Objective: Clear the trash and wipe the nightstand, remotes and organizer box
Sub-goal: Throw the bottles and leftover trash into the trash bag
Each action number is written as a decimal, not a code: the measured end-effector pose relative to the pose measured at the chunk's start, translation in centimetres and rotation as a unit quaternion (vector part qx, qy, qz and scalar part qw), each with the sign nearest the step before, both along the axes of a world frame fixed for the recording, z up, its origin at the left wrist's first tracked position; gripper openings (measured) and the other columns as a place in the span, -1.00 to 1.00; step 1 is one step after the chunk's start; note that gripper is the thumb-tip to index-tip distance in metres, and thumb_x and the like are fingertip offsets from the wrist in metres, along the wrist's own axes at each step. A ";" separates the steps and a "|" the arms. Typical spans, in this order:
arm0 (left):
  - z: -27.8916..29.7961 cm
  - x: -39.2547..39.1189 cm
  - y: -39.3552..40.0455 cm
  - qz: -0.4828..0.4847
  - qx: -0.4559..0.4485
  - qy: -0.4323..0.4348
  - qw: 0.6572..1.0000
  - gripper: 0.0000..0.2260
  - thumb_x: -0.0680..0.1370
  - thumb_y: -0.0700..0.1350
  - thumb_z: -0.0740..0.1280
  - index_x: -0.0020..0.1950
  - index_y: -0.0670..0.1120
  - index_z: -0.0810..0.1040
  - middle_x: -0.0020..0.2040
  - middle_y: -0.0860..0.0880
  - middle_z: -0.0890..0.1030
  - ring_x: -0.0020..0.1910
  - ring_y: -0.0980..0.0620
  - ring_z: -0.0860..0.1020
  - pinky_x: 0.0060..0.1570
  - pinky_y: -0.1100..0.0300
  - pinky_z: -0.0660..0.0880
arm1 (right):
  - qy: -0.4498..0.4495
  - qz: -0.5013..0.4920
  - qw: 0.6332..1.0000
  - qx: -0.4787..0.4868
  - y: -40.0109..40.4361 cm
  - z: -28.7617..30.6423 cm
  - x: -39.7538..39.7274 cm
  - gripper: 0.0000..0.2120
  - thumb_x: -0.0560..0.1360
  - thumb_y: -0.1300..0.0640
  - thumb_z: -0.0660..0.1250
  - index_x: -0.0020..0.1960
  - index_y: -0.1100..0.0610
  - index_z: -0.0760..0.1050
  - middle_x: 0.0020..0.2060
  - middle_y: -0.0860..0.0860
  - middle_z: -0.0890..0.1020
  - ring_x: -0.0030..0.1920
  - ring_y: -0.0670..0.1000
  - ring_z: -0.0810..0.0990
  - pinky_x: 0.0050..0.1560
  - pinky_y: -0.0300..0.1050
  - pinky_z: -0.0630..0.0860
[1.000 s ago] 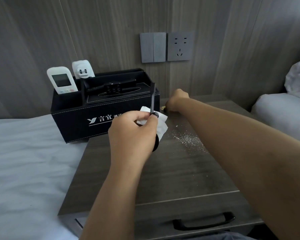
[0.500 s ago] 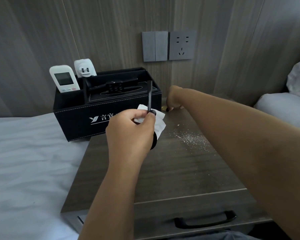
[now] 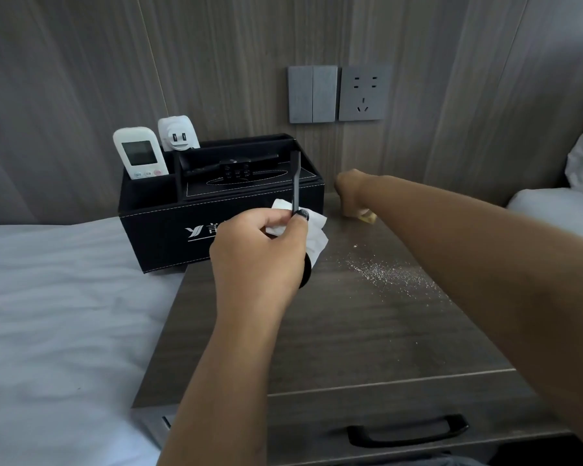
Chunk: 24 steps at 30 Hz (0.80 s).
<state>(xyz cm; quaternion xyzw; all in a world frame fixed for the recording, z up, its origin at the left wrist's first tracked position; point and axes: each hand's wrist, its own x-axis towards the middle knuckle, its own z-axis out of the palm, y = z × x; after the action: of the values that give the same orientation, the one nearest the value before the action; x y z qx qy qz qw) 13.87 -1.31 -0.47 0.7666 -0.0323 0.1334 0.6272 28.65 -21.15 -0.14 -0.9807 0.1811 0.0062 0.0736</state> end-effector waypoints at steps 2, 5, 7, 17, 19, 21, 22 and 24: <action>0.1 -0.1 -0.2 0.000 -0.001 0.000 1.000 -0.97 0.47 -0.03 0.44 -0.15 0.07 0.69 -0.26 0.15 0.65 -0.25 0.24 0.59 -0.23 0.33 0.44 | 0.006 0.035 0.999 -0.034 -0.7 -0.1 -0.3 -0.77 0.47 0.33 0.29 -0.36 0.21 0.40 -0.40 0.08 0.52 -0.31 0.09 0.55 -0.36 -0.18 0.47; 0.1 -0.6 -0.7 -0.010 0.007 -0.001 1.000 -0.94 0.47 -0.02 0.43 -0.10 0.06 0.69 -0.25 0.15 0.64 -0.26 0.24 0.57 -0.25 0.33 0.42 | -0.009 0.060 0.998 -0.029 -2.1 -0.5 -1.1 -0.78 0.53 0.21 0.26 -0.28 0.26 0.44 -0.24 0.10 0.56 -0.29 0.08 0.49 -0.46 -0.21 0.31; 0.1 -1.0 -0.9 -0.014 0.014 -0.008 1.000 -0.93 0.47 -0.02 0.43 -0.09 0.05 0.70 -0.23 0.14 0.65 -0.26 0.24 0.57 -0.27 0.34 0.41 | -0.041 0.041 0.998 0.023 -3.6 -0.3 -2.1 -0.82 0.53 0.13 0.26 -0.08 0.25 0.53 -0.14 0.12 0.56 -0.24 0.09 0.49 -0.40 -0.22 0.35; -0.2 -2.7 -1.3 -0.024 0.036 -0.024 0.999 -0.95 0.48 -0.01 0.44 -0.11 0.07 0.69 -0.29 0.16 0.63 -0.30 0.26 0.55 -0.29 0.39 0.40 | 0.080 0.010 0.986 0.149 -6.5 0.0 -5.4 -0.78 0.43 0.39 0.41 0.07 0.28 0.56 -0.06 0.20 0.59 -0.10 0.12 0.57 0.04 -0.03 0.59; -0.2 -3.0 -1.4 -0.023 0.037 -0.026 0.999 -0.97 0.47 -0.01 0.44 -0.13 0.08 0.68 -0.32 0.17 0.62 -0.34 0.30 0.54 -0.35 0.47 0.38 | 0.085 -0.008 0.983 0.160 -6.3 0.1 -5.4 -0.76 0.42 0.41 0.42 0.07 0.29 0.52 0.02 0.20 0.55 -0.06 0.13 0.54 0.02 -0.04 0.58; -0.1 -3.2 -1.4 -0.023 0.036 -0.027 0.999 -0.98 0.47 -0.01 0.44 -0.16 0.10 0.67 -0.32 0.17 0.63 -0.34 0.33 0.54 -0.39 0.52 0.36 | 0.091 -0.016 0.983 0.157 -6.1 -0.1 -5.3 -0.85 0.45 0.41 0.38 -0.06 0.26 0.46 0.01 0.19 0.50 -0.04 0.13 0.52 0.00 -0.05 0.58; -0.1 -3.2 -1.4 -0.024 0.036 -0.028 0.999 -0.98 0.47 -0.01 0.44 -0.17 0.10 0.67 -0.32 0.17 0.63 -0.33 0.33 0.55 -0.38 0.52 0.36 | 0.090 -0.020 0.984 0.155 -5.9 -0.2 -5.4 -0.87 0.47 0.42 0.35 -0.10 0.25 0.43 -0.01 0.19 0.49 -0.05 0.13 0.51 -0.03 -0.07 0.58; 0.1 -3.4 -1.4 -0.029 0.035 -0.032 0.998 -0.98 0.47 -0.01 0.44 -0.15 0.09 0.68 -0.29 0.16 0.64 -0.29 0.28 0.57 -0.31 0.44 0.40 | 0.076 -0.020 0.986 0.145 -5.6 -0.4 -5.5 -0.87 0.51 0.40 0.29 -0.14 0.25 0.38 -0.07 0.20 0.48 -0.14 0.11 0.52 -0.16 -0.12 0.57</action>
<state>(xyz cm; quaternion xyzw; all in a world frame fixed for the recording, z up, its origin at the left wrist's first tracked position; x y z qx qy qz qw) 10.51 -2.68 -0.42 0.7821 -0.0793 0.1381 0.6024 23.12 -26.77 -0.58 -0.9525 0.2031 0.1055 0.2011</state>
